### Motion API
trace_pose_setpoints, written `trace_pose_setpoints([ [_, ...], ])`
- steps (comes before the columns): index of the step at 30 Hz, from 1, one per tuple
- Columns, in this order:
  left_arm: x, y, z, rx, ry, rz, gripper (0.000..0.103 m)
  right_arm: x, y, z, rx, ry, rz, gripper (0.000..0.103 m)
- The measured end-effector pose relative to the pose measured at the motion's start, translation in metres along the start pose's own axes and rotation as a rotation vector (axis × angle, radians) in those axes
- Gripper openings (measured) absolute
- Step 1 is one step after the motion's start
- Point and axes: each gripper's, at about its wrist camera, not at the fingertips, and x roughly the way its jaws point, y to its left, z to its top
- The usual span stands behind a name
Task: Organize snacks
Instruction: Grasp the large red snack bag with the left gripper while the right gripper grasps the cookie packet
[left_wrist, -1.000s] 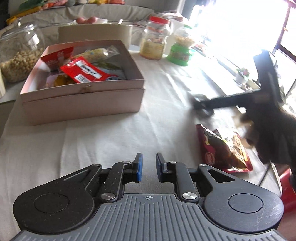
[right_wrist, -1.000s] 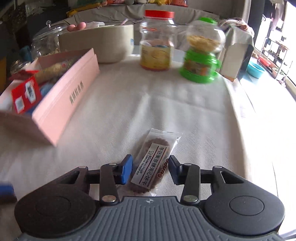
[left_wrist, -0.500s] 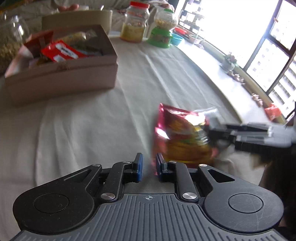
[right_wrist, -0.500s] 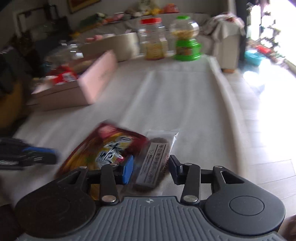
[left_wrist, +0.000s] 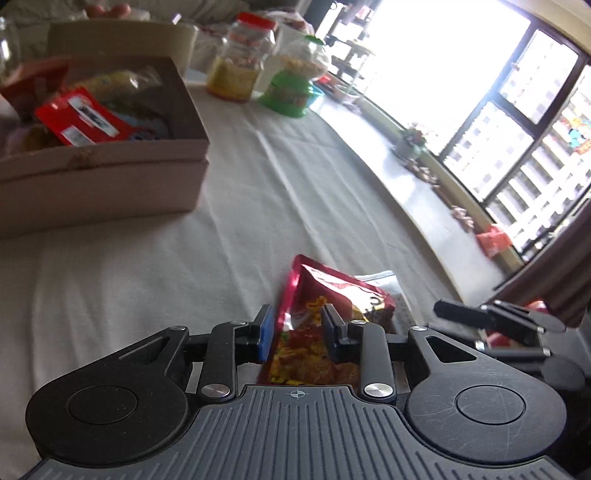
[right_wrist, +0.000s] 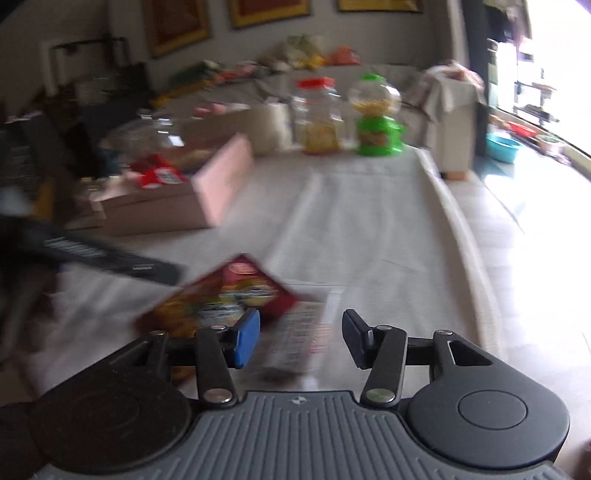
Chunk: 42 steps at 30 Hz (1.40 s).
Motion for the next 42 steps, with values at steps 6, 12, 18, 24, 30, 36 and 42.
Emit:
trace_pose_setpoints([
  [6,0.010,0.008,-0.004,-0.017,0.024,-0.026,0.030,0.013,0.026,-0.009,-0.036,0.078,0.098,0.026],
  [12,-0.003,0.004,-0.007,-0.072,0.030,-0.116,0.034,0.017,0.025,-0.010,-0.023,0.092,0.117,0.026],
  [18,-0.026,-0.037,-0.006,0.021,0.004,-0.194,0.034,0.008,0.022,-0.016,-0.073,0.081,0.151,0.026],
  [24,0.003,-0.046,0.000,0.003,0.008,-0.198,0.034,0.006,0.014,-0.024,-0.057,0.084,0.179,0.026],
  [30,0.033,-0.040,-0.004,-0.009,0.066,-0.147,0.038,0.006,0.012,-0.027,-0.050,0.069,0.192,0.026],
  [36,0.039,-0.032,-0.011,-0.032,0.077,-0.174,0.034,0.004,0.005,-0.019,-0.024,0.049,0.033,0.026],
  [42,0.023,-0.039,-0.010,-0.060,0.067,-0.280,0.034,0.005,-0.007,-0.024,0.033,0.058,0.056,0.027],
])
